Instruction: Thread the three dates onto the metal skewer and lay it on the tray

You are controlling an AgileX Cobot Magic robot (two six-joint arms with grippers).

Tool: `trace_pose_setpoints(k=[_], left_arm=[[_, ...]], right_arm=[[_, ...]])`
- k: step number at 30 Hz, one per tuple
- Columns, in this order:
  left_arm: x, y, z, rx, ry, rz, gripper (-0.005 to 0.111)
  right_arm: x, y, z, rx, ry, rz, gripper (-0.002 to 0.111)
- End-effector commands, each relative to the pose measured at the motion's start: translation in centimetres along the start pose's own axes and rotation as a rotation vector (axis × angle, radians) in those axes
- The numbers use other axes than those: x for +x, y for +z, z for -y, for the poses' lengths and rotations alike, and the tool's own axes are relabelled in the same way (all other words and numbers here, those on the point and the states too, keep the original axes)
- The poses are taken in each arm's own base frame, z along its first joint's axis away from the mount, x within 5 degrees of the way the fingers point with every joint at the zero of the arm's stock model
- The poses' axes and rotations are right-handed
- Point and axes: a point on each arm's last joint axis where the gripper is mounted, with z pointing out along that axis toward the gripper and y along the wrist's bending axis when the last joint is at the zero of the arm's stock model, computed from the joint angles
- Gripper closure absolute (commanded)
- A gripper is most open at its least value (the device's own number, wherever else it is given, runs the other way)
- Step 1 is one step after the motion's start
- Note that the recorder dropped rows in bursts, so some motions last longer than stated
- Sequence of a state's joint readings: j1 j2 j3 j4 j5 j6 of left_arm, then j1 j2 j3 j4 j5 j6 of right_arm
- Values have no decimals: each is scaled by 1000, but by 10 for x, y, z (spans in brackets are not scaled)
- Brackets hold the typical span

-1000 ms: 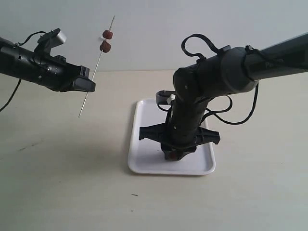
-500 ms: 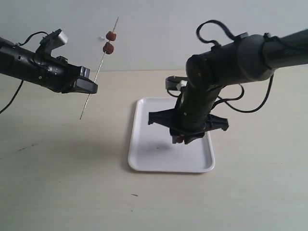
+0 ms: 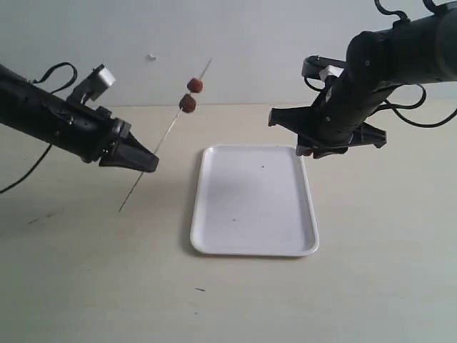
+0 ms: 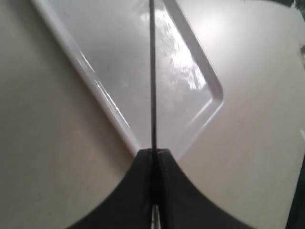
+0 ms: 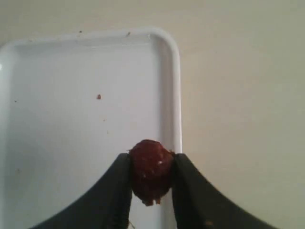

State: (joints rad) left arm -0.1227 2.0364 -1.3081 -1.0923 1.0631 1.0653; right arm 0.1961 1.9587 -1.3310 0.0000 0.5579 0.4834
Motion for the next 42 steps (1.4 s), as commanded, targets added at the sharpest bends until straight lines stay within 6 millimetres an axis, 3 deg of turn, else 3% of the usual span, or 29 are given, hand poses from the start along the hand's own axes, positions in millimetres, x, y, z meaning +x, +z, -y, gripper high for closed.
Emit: trace_pose_setpoints(k=[1, 8, 13, 29, 35, 42], left_arm=[[21, 21, -1, 54, -45, -82, 107], [38, 61, 29, 108, -1, -191, 107], [42, 90, 52, 68, 85, -235, 107], [34, 91, 55, 99, 96, -141, 107], [33, 91, 55, 99, 89, -131, 107], [32, 91, 54, 94, 87, -123, 107]], right_arm=[[-9, -5, 1, -24, -43, 63, 80], [-20, -9, -5, -72, -45, 144, 81], [-33, -24, -19, -140, -40, 126, 81], [-36, -27, -22, -159, -30, 131, 81], [-41, -27, -7, -145, 10, 109, 81], [-41, -27, -9, -169, 25, 101, 81]])
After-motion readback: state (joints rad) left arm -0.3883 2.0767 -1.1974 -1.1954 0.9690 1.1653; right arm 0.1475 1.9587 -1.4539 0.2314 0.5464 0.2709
